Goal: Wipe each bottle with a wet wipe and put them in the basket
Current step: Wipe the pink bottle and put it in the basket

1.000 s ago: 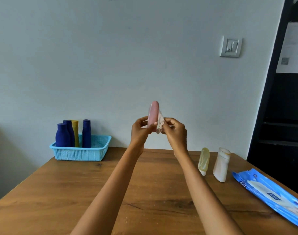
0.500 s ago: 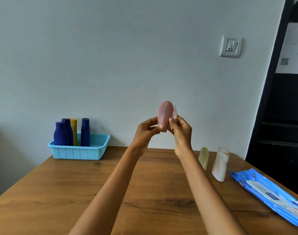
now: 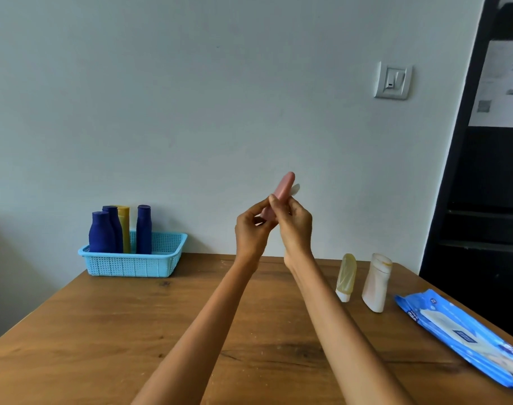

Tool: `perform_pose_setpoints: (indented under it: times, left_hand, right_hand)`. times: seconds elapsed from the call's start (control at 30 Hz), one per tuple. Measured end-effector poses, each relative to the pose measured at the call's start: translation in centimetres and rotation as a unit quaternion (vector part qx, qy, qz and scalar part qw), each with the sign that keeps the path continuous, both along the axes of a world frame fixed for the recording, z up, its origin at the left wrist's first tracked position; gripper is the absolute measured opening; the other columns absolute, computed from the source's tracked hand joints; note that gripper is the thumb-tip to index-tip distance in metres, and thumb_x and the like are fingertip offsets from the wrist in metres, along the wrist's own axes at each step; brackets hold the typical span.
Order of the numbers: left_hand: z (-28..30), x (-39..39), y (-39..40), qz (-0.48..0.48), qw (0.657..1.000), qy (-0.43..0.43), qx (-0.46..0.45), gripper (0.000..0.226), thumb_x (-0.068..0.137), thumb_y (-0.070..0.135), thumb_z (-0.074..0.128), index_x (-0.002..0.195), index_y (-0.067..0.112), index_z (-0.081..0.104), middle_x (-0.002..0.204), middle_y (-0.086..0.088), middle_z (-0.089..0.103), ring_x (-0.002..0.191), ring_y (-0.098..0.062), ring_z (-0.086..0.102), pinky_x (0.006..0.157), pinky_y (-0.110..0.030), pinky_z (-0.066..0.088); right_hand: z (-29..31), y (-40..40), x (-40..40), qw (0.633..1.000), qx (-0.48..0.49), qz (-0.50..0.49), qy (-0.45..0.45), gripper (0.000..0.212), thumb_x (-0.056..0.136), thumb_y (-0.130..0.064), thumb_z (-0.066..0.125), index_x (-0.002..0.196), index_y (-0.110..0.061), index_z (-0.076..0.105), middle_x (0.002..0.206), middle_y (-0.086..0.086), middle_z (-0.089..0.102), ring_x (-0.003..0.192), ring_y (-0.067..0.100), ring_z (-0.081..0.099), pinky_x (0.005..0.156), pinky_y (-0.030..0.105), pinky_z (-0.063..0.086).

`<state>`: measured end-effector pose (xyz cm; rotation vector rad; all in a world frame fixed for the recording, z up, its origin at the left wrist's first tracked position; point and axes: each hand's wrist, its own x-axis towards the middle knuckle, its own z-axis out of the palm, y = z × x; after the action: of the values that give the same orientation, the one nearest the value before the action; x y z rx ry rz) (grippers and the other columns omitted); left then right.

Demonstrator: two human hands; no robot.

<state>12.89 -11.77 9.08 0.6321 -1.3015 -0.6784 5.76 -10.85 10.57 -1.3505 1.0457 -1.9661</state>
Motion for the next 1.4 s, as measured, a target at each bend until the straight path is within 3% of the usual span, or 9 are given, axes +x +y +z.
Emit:
perform_pose_setpoints:
  times: [0.1, 0.23, 0.47, 0.6, 0.8, 0.97, 1.07, 1.2, 1.4]
  left_hand:
    - [-0.6, 0.0, -0.2, 0.056, 0.998, -0.033, -0.018, 0.038, 0.083, 0.007, 0.069, 0.118, 0.021, 0.066, 0.101, 0.002, 0.066, 0.080, -0.005, 0.063, 0.070, -0.012, 0.050]
    - [-0.8, -0.2, -0.6, 0.076, 0.996, -0.034, -0.003, 0.044, 0.083, 0.010, 0.070, 0.124, 0.021, 0.062, 0.107, 0.004, 0.060, 0.088, -0.005, 0.062, 0.079, -0.019, 0.054]
    - [-0.5, 0.5, -0.5, -0.157, 0.968, 0.141, 0.138, 0.044, 0.084, 0.006, 0.068, 0.126, 0.004, 0.056, 0.106, -0.013, 0.068, 0.096, -0.025, 0.068, 0.090, -0.035, 0.054]
    - [-0.4, 0.3, -0.2, -0.265, 0.938, 0.159, 0.154, 0.035, 0.089, 0.005, 0.059, 0.123, -0.002, 0.057, 0.101, -0.015, 0.070, 0.087, -0.022, 0.071, 0.082, -0.029, 0.057]
    - [-0.8, 1.4, -1.1, -0.233, 0.930, 0.224, 0.178, 0.029, 0.088, 0.003, 0.060, 0.116, -0.001, 0.060, 0.092, -0.015, 0.073, 0.081, -0.021, 0.072, 0.086, -0.035, 0.056]
    - [-0.7, 2.2, -1.3, -0.231, 0.916, 0.264, 0.194, 0.023, 0.088, 0.001, 0.060, 0.110, -0.002, 0.062, 0.084, -0.014, 0.072, 0.077, -0.024, 0.070, 0.080, -0.033, 0.058]
    - [-0.2, 2.3, -1.2, -0.235, 0.901, 0.299, 0.211, 0.021, 0.089, 0.001, 0.059, 0.109, -0.004, 0.060, 0.082, -0.016, 0.069, 0.079, -0.028, 0.066, 0.080, -0.034, 0.058]
    - [0.0, 2.7, -1.0, -0.234, 0.890, 0.320, 0.226, 0.017, 0.090, 0.000, 0.056, 0.106, -0.006, 0.060, 0.088, -0.018, 0.065, 0.081, -0.029, 0.065, 0.079, -0.035, 0.058]
    - [0.9, 4.4, -1.4, -0.233, 0.865, 0.376, 0.238, 0.021, 0.089, -0.005, 0.054, 0.109, -0.009, 0.058, 0.090, -0.018, 0.063, 0.076, -0.028, 0.067, 0.085, -0.041, 0.055]
  right_hand:
    - [-0.6, 0.1, 0.0, 0.999, 0.002, -0.032, -0.014, 0.026, 0.084, -0.025, 0.069, 0.108, -0.015, 0.069, 0.095, 0.001, 0.072, 0.093, 0.012, 0.067, 0.085, 0.026, 0.052]
    - [-0.2, 0.3, -0.3, 0.995, -0.014, -0.098, 0.004, 0.011, 0.081, -0.018, 0.073, 0.091, -0.015, 0.069, 0.086, -0.002, 0.070, 0.082, 0.011, 0.065, 0.078, 0.027, 0.055]
    - [0.5, 0.4, -1.4, 0.993, -0.055, -0.098, 0.046, 0.028, 0.087, -0.018, 0.065, 0.115, -0.014, 0.064, 0.112, -0.001, 0.065, 0.101, 0.009, 0.061, 0.083, 0.018, 0.051]
    - [0.8, 0.1, -2.1, 0.973, -0.096, -0.115, 0.176, 0.039, 0.095, -0.006, 0.048, 0.133, -0.012, 0.050, 0.136, 0.003, 0.052, 0.122, 0.012, 0.050, 0.098, 0.018, 0.042]
    - [-0.5, 0.0, -2.1, 0.935, -0.078, -0.139, 0.318, 0.023, 0.091, -0.011, 0.058, 0.112, -0.013, 0.069, 0.103, 0.007, 0.071, 0.085, 0.015, 0.064, 0.067, 0.010, 0.043]
    - [-0.5, -0.1, -1.9, 0.939, -0.034, -0.143, 0.310, 0.018, 0.089, -0.013, 0.060, 0.102, -0.010, 0.072, 0.097, 0.006, 0.073, 0.081, 0.015, 0.065, 0.062, 0.011, 0.044]
    - [1.3, -0.3, -1.6, 0.940, -0.077, -0.180, 0.281, 0.025, 0.092, -0.006, 0.052, 0.110, -0.010, 0.068, 0.108, 0.008, 0.070, 0.095, 0.020, 0.065, 0.074, 0.017, 0.047]
    - [5.3, -1.6, 0.7, 0.912, -0.074, -0.177, 0.364, 0.031, 0.094, -0.008, 0.046, 0.116, -0.013, 0.066, 0.119, 0.008, 0.064, 0.109, 0.021, 0.060, 0.084, 0.018, 0.041]
    - [6.5, -2.9, 3.6, 0.854, -0.021, -0.139, 0.500, 0.029, 0.099, -0.030, 0.045, 0.112, -0.020, 0.069, 0.103, 0.010, 0.066, 0.095, 0.025, 0.062, 0.079, 0.033, 0.049]
